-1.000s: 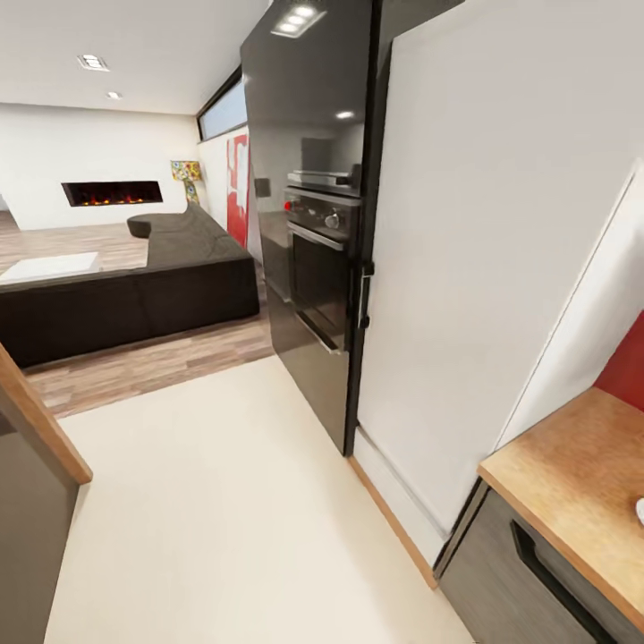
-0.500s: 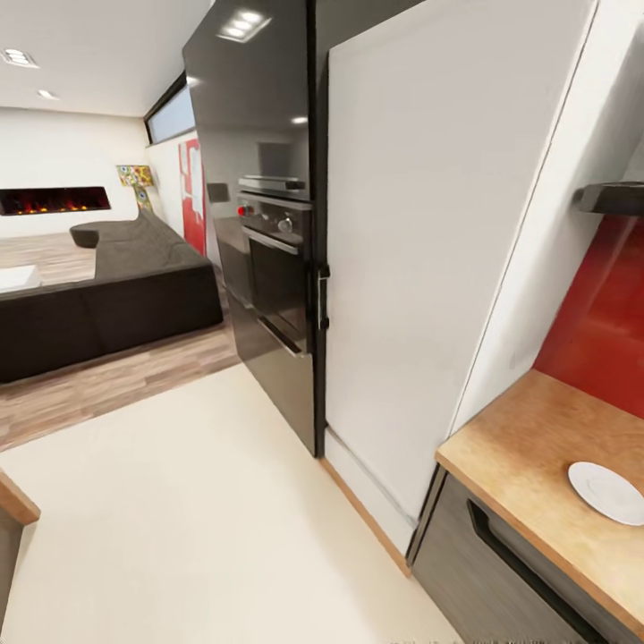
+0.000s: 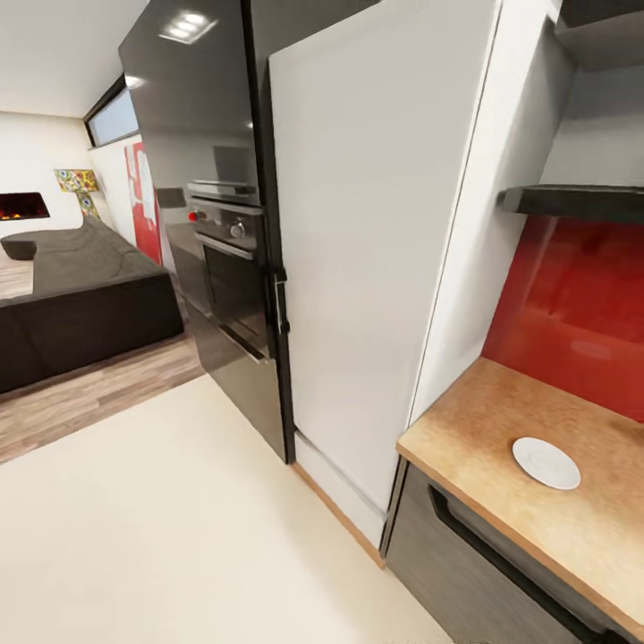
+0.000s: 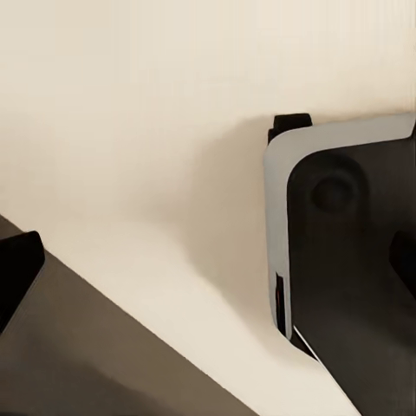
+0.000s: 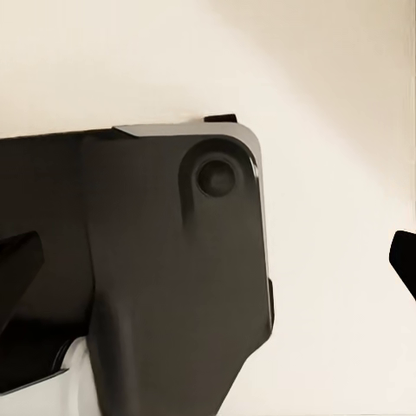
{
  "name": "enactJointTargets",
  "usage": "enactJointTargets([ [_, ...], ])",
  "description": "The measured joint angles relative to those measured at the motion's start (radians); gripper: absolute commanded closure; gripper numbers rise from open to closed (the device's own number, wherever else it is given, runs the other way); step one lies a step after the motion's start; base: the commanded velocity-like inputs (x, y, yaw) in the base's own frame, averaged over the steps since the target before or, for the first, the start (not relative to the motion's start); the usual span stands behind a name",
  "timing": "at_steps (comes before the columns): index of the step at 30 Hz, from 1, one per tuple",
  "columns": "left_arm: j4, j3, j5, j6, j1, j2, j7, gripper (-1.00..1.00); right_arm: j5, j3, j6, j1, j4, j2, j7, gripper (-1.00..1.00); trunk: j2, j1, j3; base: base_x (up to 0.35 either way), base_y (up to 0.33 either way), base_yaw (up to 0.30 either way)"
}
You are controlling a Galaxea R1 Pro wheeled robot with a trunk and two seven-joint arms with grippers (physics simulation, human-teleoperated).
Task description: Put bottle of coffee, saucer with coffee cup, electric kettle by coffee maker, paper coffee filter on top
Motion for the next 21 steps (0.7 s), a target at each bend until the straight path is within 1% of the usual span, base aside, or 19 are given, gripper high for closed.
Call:
enactJointTargets([
  [3,0.0,0.0,0.001,0.0,0.0,0.0,0.0,-1.0,0.0,0.0,0.0,0.0,0.001,0.0,0.0,-1.0,0.0,0.0,0.002,0.0,0.117,-0.285],
  [10,0.0,0.0,0.001,0.001,0.0,0.0,0.0,-1.0,0.001,0.0,0.0,0.0,0.001,0.0,-0.001,-1.0,0.0,0.0,0.008,0.0,0.232,-0.285],
  [21,0.0,0.0,0.0,0.0,0.0,0.0,0.0,-1.0,0.001,0.0,0.0,0.0,0.002,-0.002,-0.001,-1.0,0.0,0.0,0.016,0.0,0.025,-0.285],
])
